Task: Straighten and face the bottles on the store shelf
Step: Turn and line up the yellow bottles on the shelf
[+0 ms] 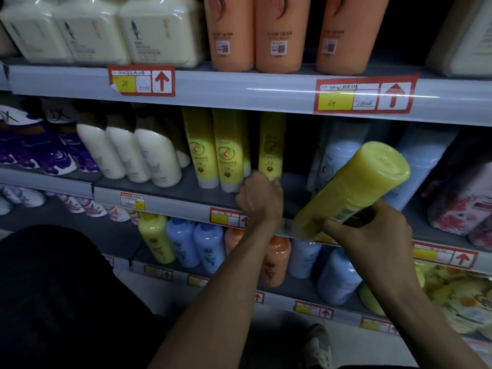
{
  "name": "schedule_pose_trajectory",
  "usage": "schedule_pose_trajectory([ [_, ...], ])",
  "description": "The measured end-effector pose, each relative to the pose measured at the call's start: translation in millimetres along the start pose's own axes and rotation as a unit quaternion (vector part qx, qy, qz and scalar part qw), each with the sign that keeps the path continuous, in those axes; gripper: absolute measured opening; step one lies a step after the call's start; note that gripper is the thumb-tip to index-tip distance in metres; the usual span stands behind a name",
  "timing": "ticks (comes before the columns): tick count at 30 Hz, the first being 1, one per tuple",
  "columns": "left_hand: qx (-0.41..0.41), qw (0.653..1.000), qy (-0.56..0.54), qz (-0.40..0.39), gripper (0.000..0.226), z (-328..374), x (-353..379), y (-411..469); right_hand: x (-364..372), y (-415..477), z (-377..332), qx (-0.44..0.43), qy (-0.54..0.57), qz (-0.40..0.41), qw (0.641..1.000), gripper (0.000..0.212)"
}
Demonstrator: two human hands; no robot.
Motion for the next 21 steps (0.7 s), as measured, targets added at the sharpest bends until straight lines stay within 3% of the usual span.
schedule_pose_trajectory([
  [21, 0.01, 1.0, 0.014, -0.002, 0.031, -4, 2, 12, 2, 3, 3, 0.01, -0.004, -0.002, 1.0, 0.03],
])
Point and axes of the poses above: each hand's wrist, its own y-axis towards the middle knuckle, its own x-axis out of the palm, z = x × y, the point moved 10 cm from there along y, towards the middle knuckle, and after that the axes turned 10 degrees about y, right-handed, at the moved point
